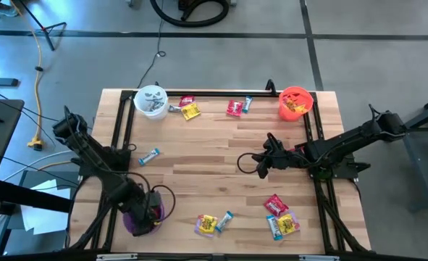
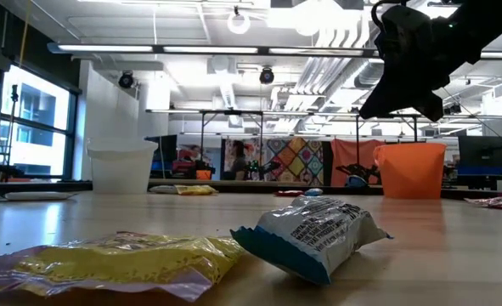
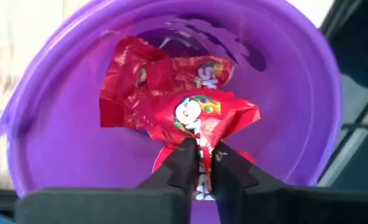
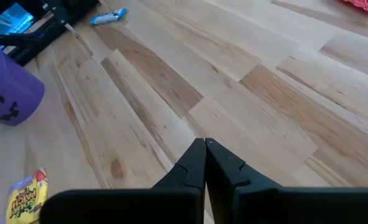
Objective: Sort candy
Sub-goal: Put the red candy into the purple bucket, then put the yellow candy into the orange bucket
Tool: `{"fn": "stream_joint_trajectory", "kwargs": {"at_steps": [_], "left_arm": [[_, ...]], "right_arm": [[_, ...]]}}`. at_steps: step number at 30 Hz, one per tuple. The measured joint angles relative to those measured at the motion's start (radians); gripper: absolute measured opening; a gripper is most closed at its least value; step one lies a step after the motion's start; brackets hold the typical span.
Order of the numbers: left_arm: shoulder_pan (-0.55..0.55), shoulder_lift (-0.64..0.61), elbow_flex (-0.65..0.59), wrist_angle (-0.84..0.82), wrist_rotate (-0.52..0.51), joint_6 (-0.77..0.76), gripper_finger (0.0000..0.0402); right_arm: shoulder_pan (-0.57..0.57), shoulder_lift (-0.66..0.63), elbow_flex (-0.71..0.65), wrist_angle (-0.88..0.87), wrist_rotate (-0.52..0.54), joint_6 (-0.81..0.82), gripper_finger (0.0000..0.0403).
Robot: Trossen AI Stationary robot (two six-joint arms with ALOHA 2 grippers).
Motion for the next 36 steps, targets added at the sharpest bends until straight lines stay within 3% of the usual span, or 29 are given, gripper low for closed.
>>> {"fn": "stream_joint_trajectory", "kwargs": {"at_steps": [5,9,15,19,23,29,33,36], "left_arm": [[0.032,0.0,0.031,-0.019,0.028,0.086,0.0086],[0.036,0.0,0.079,-0.075,0.023,0.08,0.0119],[0.035,-0.013,0.182,-0.085,0.025,0.103,0.013],[0.087,-0.031,0.22,-0.08,-0.09,0.124,0.0119],[0.175,-0.032,0.216,-0.046,-0.199,0.183,0.0094],[0.336,0.005,0.216,0.153,-0.208,0.469,0.0044],[0.428,0.024,0.216,0.237,-0.192,0.643,0.0008],[0.485,0.04,0.216,0.276,-0.15,0.739,0.0003]], "right_arm": [[0.0,0.0,0.0,0.0,-0.014,-0.017,0.0],[0.001,0.0,0.004,0.0,-0.125,-0.052,0.0],[0.069,0.0,0.005,0.0,-0.22,-0.023,0.0],[0.221,0.003,0.0,-0.028,-0.238,0.134,0.0],[0.398,0.018,-0.001,-0.068,-0.171,0.366,0.0],[0.593,0.148,0.037,-0.072,-0.127,0.675,0.0],[0.658,0.282,0.122,-0.126,-0.132,0.797,0.0],[0.69,0.368,0.222,-0.241,-0.178,0.879,0.0]]}}
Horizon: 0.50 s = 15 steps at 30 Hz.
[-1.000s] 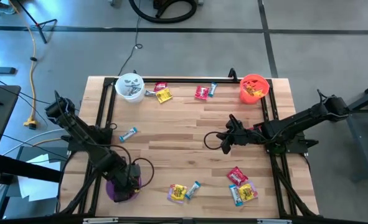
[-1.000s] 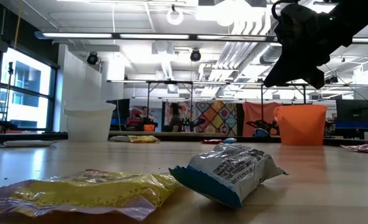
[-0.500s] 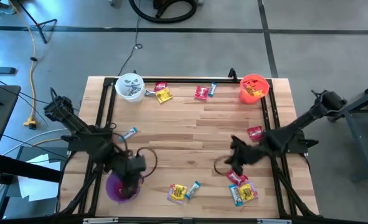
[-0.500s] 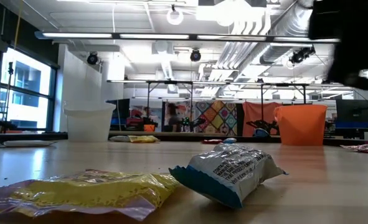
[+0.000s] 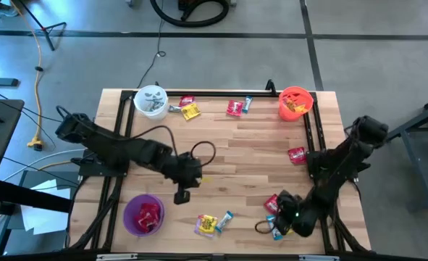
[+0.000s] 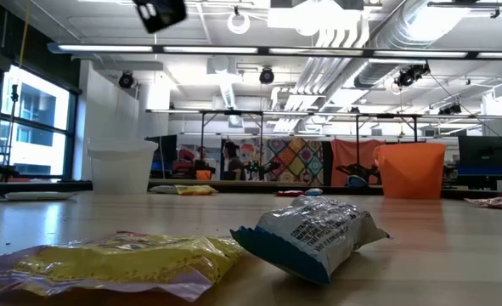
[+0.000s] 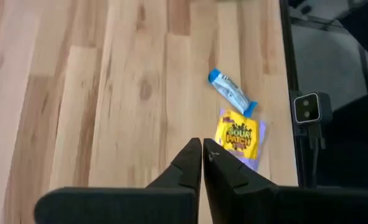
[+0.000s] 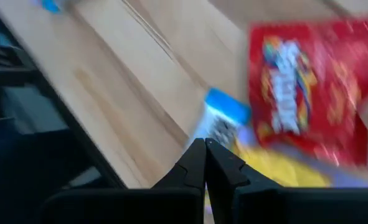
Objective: Sort candy
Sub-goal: Put the yellow candy into the orange bucket
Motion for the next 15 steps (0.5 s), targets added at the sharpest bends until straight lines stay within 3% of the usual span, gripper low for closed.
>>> {"fn": "stream_joint_trajectory", "kwargs": {"at_steps": [4,7,15], "left_arm": [[0.051,0.038,0.0,0.069,0.067,0.087,0.0001],[0.075,0.084,-0.001,0.136,0.119,0.114,0.0],[0.077,0.185,-0.002,0.187,0.194,0.122,0.0]], "right_arm": [[0.026,0.086,0.145,-0.21,-0.082,0.068,0.0003],[0.026,0.135,0.21,-0.32,-0.185,0.075,0.0028],[0.017,0.188,0.173,-0.323,-0.268,0.066,0.0168]]}}
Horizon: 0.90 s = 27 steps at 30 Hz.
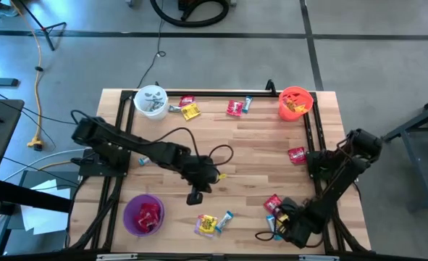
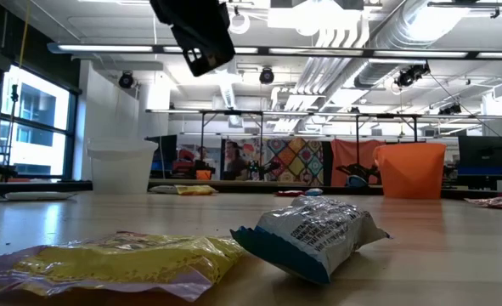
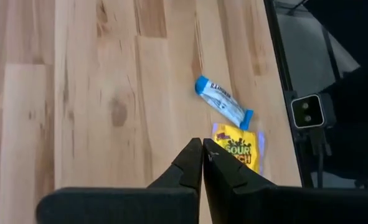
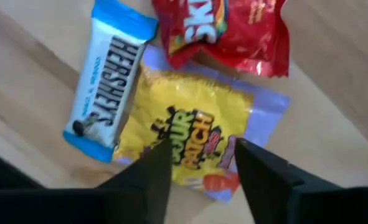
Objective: Sort candy
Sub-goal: Put the yellow candy into the orange bucket
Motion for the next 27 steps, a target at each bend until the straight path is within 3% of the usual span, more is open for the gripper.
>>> {"fn": "stream_joint_trajectory", "kwargs": {"at_steps": [3,7,15,20,27], "left_arm": [[-0.01,0.0,0.0,0.002,-0.001,-0.016,0.0],[-0.014,0.0,0.0,0.001,-0.005,-0.036,0.0],[-0.012,-0.041,0.0,-0.018,-0.047,-0.067,0.0],[-0.001,-0.126,0.0,-0.036,-0.106,-0.103,0.0],[0.04,-0.24,0.0,-0.098,-0.191,-0.089,0.0]], "right_arm": [[-0.001,0.0,-0.029,0.037,-0.001,-0.038,0.0193],[-0.001,-0.006,-0.087,0.145,-0.005,-0.061,0.0184],[-0.001,0.001,-0.062,0.14,-0.016,-0.126,0.0075],[-0.001,0.002,0.045,0.023,0.011,-0.18,0.0008],[-0.07,0.0,0.252,-0.262,0.131,-0.305,0.0006]]}}
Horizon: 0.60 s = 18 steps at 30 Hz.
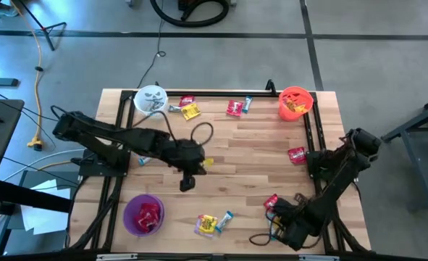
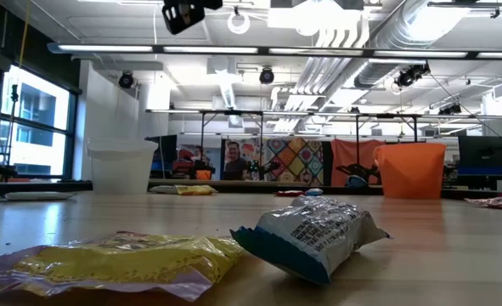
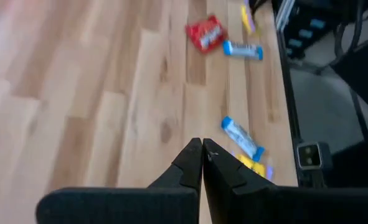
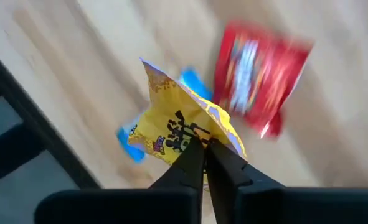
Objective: Sort candy
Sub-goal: Put the yellow candy into the orange bucket
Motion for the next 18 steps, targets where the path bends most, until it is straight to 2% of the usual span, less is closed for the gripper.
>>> {"fn": "stream_joint_trajectory", "kwargs": {"at_steps": [4,8,12,14,18], "left_arm": [[0.047,-0.027,0.001,0.025,0.01,0.075,0.0],[0.114,-0.028,-0.03,0.084,0.109,0.161,0.0],[0.176,-0.053,-0.217,0.322,0.253,0.143,0.0],[0.209,-0.073,-0.306,0.445,0.294,0.113,0.0],[0.276,-0.118,-0.436,0.549,0.323,0.092,0.0]], "right_arm": [[-0.119,-0.018,0.077,-0.121,0.137,-0.145,0.0003],[-0.31,-0.104,0.043,-0.085,0.224,-0.349,0.0001],[-0.537,-0.211,-0.031,-0.01,0.225,-0.578,0.0001],[-0.663,-0.261,-0.05,-0.007,0.202,-0.659,0.0],[-0.945,-0.347,-0.059,-0.004,0.175,-0.786,0.0]]}}
